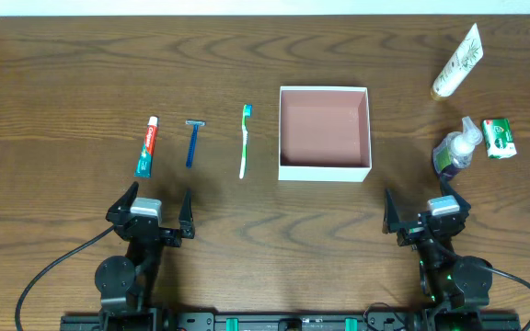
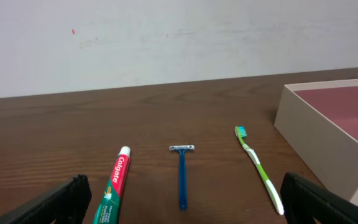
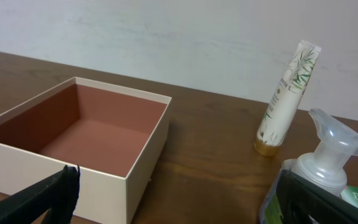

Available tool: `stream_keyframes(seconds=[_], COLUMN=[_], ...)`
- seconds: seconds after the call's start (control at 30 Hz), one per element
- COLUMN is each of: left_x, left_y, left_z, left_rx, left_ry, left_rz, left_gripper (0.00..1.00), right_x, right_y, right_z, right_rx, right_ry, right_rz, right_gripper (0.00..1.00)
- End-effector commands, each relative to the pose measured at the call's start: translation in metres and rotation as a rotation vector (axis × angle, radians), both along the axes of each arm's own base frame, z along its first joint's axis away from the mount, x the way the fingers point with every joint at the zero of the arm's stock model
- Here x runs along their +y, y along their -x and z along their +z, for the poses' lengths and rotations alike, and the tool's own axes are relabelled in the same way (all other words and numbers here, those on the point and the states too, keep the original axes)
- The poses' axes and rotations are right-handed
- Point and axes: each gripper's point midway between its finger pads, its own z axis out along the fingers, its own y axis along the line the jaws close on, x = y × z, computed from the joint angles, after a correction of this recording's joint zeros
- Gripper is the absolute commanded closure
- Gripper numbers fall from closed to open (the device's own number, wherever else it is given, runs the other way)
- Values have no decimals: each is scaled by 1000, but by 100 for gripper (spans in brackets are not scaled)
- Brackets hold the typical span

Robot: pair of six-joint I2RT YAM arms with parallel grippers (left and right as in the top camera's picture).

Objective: Pack container

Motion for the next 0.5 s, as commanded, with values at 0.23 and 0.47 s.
stream_keyframes(seconds=[0.23,0.47], left_x=[41,41], left_y=[-1,-1], left_z=[-22,-22], left_rx=[60,60], left_ry=[85,85], left_rz=[247,247], left_gripper=[2,2], right_x=[4,4], right_y=[1,1], right_z=[-2,-2], right_rx=[5,5], right_ry=[6,6], right_rz=[18,18], right_gripper=[1,1])
